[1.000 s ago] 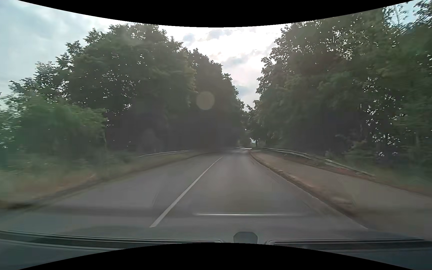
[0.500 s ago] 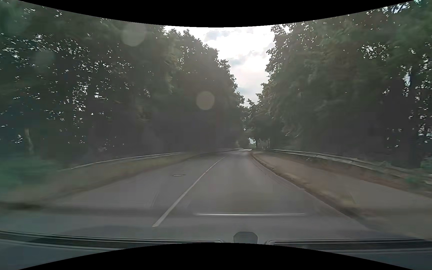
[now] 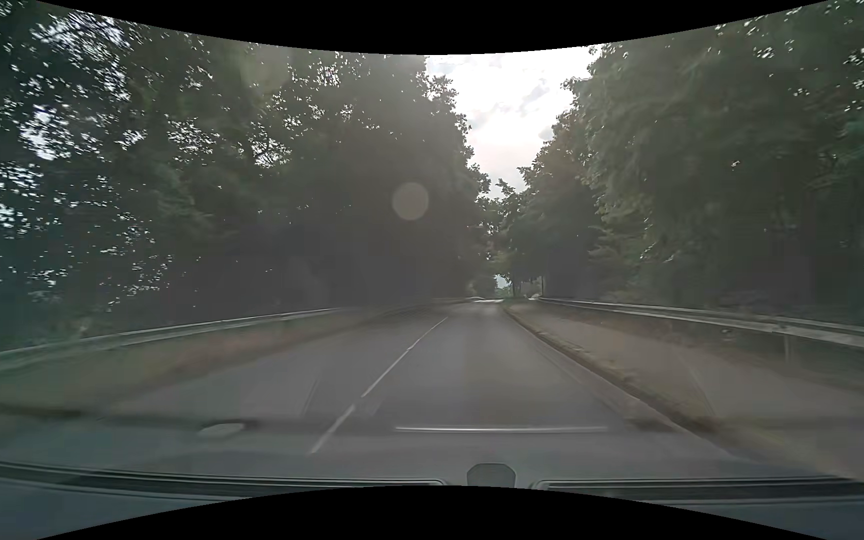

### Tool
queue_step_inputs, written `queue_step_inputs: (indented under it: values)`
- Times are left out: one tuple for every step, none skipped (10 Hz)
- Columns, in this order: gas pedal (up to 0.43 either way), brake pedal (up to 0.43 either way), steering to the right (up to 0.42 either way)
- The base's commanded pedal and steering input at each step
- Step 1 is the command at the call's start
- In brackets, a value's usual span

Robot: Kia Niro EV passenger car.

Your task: Follow the waypoints while adhering to traffic rules and regulations

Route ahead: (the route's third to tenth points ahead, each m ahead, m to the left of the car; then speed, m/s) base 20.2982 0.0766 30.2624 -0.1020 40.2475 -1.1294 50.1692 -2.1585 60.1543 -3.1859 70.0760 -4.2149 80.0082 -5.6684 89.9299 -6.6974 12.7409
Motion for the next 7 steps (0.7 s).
queue_step_inputs:
  values:
    - [0.169, 0.000, 0.005]
    - [0.169, 0.000, 0.004]
    - [0.169, 0.000, 0.004]
    - [0.169, 0.000, 0.006]
    - [0.169, 0.000, 0.008]
    - [0.169, 0.000, 0.007]
    - [0.169, 0.000, 0.008]
